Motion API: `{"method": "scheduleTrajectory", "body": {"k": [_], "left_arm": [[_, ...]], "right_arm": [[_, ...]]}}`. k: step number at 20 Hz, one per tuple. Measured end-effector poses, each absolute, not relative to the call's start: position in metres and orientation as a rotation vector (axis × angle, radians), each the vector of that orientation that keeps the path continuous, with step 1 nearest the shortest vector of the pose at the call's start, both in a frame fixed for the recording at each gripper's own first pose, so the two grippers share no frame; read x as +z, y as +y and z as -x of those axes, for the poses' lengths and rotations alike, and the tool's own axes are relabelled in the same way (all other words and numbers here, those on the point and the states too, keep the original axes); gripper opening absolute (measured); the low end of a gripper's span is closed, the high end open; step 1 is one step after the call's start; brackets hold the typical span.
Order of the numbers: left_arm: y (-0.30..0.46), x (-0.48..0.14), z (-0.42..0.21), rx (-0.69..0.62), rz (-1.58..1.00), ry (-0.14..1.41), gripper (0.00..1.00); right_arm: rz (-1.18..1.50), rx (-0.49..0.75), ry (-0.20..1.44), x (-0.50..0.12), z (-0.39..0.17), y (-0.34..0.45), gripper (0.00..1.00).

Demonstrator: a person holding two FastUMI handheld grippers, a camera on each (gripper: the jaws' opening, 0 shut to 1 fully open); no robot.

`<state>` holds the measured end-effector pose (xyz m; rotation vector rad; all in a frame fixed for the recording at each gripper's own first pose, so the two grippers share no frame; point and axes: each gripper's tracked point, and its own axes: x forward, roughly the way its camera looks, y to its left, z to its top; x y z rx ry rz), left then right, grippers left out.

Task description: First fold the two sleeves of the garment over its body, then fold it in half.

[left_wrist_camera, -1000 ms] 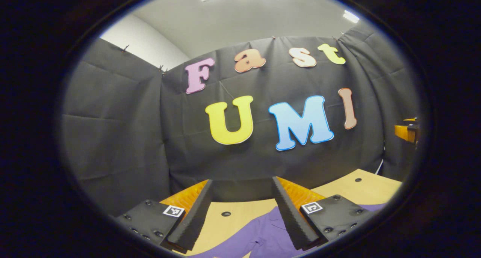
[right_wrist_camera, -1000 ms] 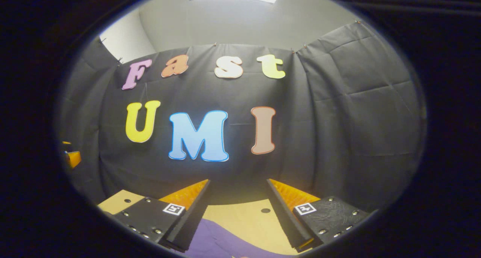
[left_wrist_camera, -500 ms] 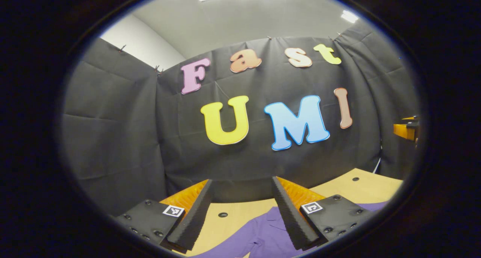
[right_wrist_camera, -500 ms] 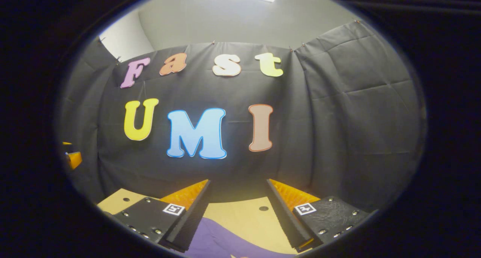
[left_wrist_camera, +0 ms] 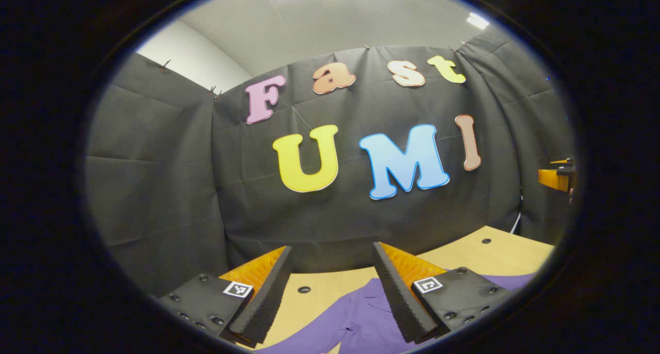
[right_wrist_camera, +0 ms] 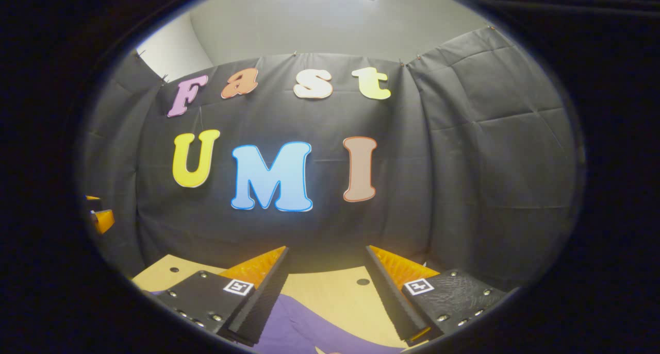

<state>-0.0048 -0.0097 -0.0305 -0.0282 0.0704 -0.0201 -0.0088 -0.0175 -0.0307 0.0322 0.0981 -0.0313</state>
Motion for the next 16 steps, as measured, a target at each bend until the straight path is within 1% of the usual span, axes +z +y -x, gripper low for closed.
{"method": "scheduleTrajectory", "body": {"k": [6,7,8,12,13,16], "left_arm": [[-0.021,-0.042,0.007,-0.042,0.04,0.097,1.0],[-0.027,-0.043,0.007,-0.047,0.038,0.102,1.0],[-0.03,-0.046,0.007,-0.052,0.038,0.108,1.0],[-0.044,-0.055,0.005,-0.078,0.043,0.132,1.0],[-0.048,-0.057,0.005,-0.085,0.041,0.135,0.97],[-0.055,-0.062,0.006,-0.099,0.044,0.15,1.0]], "right_arm": [[-0.017,-0.143,0.228,-0.08,0.015,-0.077,0.9],[-0.002,-0.168,0.254,-0.092,0.019,-0.089,0.92],[0.011,-0.183,0.279,-0.104,0.024,-0.098,0.9],[0.021,-0.193,0.441,-0.176,0.052,-0.11,0.91],[0.004,-0.193,0.493,-0.198,0.06,-0.109,0.91],[-0.058,-0.193,0.64,-0.261,0.08,-0.102,0.91]]}}
